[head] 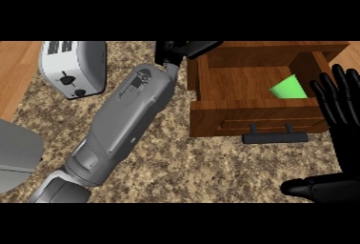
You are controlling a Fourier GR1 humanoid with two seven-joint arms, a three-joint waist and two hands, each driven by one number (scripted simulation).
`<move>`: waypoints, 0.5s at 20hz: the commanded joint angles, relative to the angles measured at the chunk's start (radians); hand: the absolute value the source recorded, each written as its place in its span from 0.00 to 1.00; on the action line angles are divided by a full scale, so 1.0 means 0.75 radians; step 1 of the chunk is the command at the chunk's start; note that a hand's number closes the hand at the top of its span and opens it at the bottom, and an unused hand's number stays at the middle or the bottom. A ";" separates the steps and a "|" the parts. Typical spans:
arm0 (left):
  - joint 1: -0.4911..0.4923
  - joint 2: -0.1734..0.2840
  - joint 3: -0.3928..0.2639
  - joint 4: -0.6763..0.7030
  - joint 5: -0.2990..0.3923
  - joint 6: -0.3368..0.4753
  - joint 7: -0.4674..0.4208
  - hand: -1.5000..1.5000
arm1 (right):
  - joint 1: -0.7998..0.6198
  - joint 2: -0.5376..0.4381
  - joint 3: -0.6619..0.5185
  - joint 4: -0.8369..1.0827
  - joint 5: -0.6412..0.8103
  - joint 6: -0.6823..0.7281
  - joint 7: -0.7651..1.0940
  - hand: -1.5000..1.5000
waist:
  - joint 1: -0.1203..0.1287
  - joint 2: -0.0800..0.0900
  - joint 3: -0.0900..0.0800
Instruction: Pick up the cup, place it into the drawer and close the drawer
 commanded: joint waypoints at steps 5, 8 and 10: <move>-0.137 0.000 -0.145 0.267 0.176 0.024 -0.064 1.00 | -0.059 -0.003 0.006 0.001 0.009 -0.028 0.052 0.00 | -0.021 0.005 0.000; -0.076 0.000 -0.212 0.346 0.187 -0.007 -0.164 1.00 | -0.031 -0.022 0.008 0.000 -0.004 0.020 0.017 0.00 | -0.033 0.009 0.000; -0.204 0.000 -0.272 0.375 0.219 0.061 -0.082 1.00 | -0.084 0.010 0.065 -0.013 0.044 -0.034 0.078 0.00 | -0.046 0.011 0.000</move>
